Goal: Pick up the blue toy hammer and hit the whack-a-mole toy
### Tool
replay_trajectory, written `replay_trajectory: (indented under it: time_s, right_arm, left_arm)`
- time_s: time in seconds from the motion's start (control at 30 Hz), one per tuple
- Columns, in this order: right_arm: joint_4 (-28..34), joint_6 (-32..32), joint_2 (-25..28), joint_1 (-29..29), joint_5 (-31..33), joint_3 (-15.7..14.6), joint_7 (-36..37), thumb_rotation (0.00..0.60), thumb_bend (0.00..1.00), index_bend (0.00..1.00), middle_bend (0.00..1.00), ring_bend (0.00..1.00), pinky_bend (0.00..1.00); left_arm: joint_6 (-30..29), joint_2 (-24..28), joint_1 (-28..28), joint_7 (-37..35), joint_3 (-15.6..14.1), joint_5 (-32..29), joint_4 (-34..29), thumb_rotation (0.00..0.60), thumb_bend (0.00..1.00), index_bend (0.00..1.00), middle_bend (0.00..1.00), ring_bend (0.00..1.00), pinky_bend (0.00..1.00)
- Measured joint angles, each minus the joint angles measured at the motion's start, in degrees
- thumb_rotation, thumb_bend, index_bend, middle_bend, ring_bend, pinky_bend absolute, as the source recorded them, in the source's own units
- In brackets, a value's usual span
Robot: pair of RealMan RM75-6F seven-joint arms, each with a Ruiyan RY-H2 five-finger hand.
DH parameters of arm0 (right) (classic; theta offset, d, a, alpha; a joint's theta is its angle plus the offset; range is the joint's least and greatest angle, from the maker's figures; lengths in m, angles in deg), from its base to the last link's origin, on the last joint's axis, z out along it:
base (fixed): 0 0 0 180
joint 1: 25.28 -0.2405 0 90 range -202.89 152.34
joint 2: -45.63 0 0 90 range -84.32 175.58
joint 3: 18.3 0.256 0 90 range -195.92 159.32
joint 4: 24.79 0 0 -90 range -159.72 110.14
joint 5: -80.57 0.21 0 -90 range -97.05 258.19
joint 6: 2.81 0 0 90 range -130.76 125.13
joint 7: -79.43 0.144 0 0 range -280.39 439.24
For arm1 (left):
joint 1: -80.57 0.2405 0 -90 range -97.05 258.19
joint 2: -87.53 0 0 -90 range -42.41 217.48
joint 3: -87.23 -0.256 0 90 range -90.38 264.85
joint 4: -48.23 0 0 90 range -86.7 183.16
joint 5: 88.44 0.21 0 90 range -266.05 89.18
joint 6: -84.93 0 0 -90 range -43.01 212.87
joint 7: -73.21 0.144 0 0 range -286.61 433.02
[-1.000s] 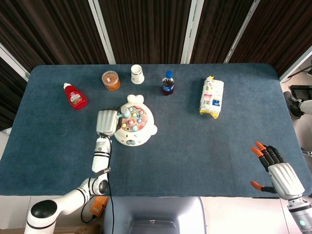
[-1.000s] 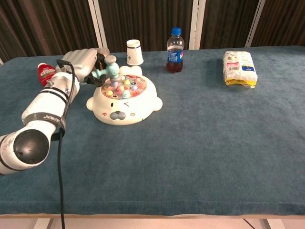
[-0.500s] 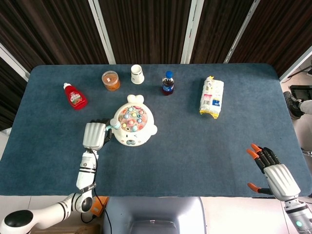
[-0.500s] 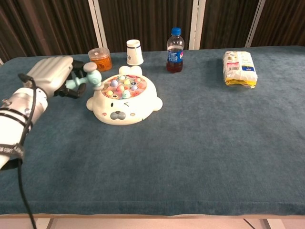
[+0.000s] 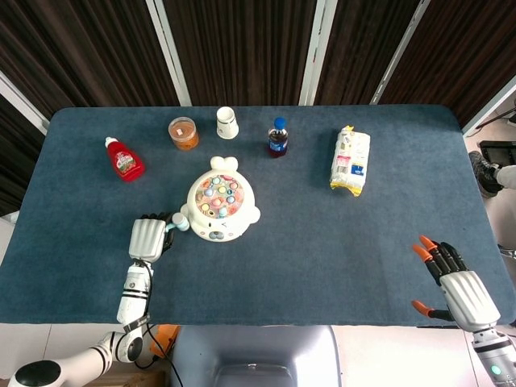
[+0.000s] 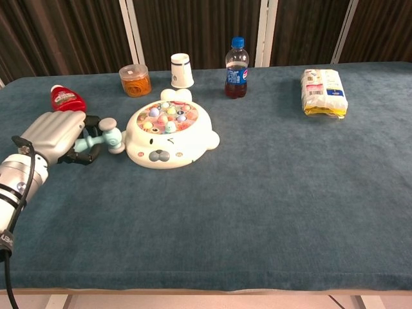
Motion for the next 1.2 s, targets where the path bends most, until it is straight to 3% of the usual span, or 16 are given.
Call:
replay_trajectory:
  time_s: [0.17, 0.4, 0.6, 0.73, 0.87, 1.0, 1.2]
  right_arm:
    - [-0.05, 0.13, -0.04, 0.08, -0.18, -0.04, -0.17, 0.6, 0.25, 0.0, 0.0, 0.0, 0.0]
    - [-0.02, -0.25, -0.14, -0.09, -0.13, 0.0, -0.24, 0.6, 0.25, 0.0, 0.0, 0.0, 0.0]
    - [0.11, -0.31, -0.09, -0.12, -0.27, -0.08, -0.24, 0.6, 0.25, 0.0, 0.0, 0.0, 0.0]
    - [0.13, -0.44, -0.12, -0.15, -0.1, -0.03, -0.34, 0.6, 0.25, 0.0, 0.0, 0.0, 0.0]
    - [0.16, -0.35, -0.05, -0.12, 0.21, 0.15, -0.19, 0.6, 0.25, 0.0, 0.0, 0.0, 0.0]
    - [0.15, -0.24, -0.01, -0.06, 0.19, 0.17, -0.09, 0.6, 0.25, 0.0, 0.0, 0.0, 0.0]
    - [0.12, -0.07, 0.03, 0.0, 0.08, 0.17, 0.04, 0.6, 0.25, 0.0, 0.0, 0.0, 0.0]
  left_arm:
    - [0.62, -1.17, 0.45, -1.34, -0.24, 1.05, 2.98, 0.6, 0.68, 0.71, 0.97, 0.81, 1.0]
    - [2.02, -1.58, 1.21, -2.0, -0.91, 2.22, 5.18, 0.6, 0.57, 0.59, 0.86, 0.7, 1.0]
    - [3.0, -1.63, 2.05, -2.7, -0.89, 2.43, 5.93, 0.6, 0.55, 0.55, 0.8, 0.63, 0.97]
    - [3.59, -1.54, 2.51, -3.42, -0.8, 2.49, 6.04, 0.6, 0.54, 0.5, 0.72, 0.57, 0.83]
    - [5.12, -0.9, 2.97, -4.19, -1.0, 2.43, 4.81, 0.6, 0.53, 0.35, 0.52, 0.42, 0.56]
    - [5.98, 0.13, 3.54, -4.35, -1.04, 2.32, 2.69, 0.6, 0.5, 0.23, 0.4, 0.34, 0.46]
    - [5.72, 0.95, 3.75, -4.42, -0.78, 2.88, 1.51, 0.6, 0.49, 0.17, 0.33, 0.29, 0.41]
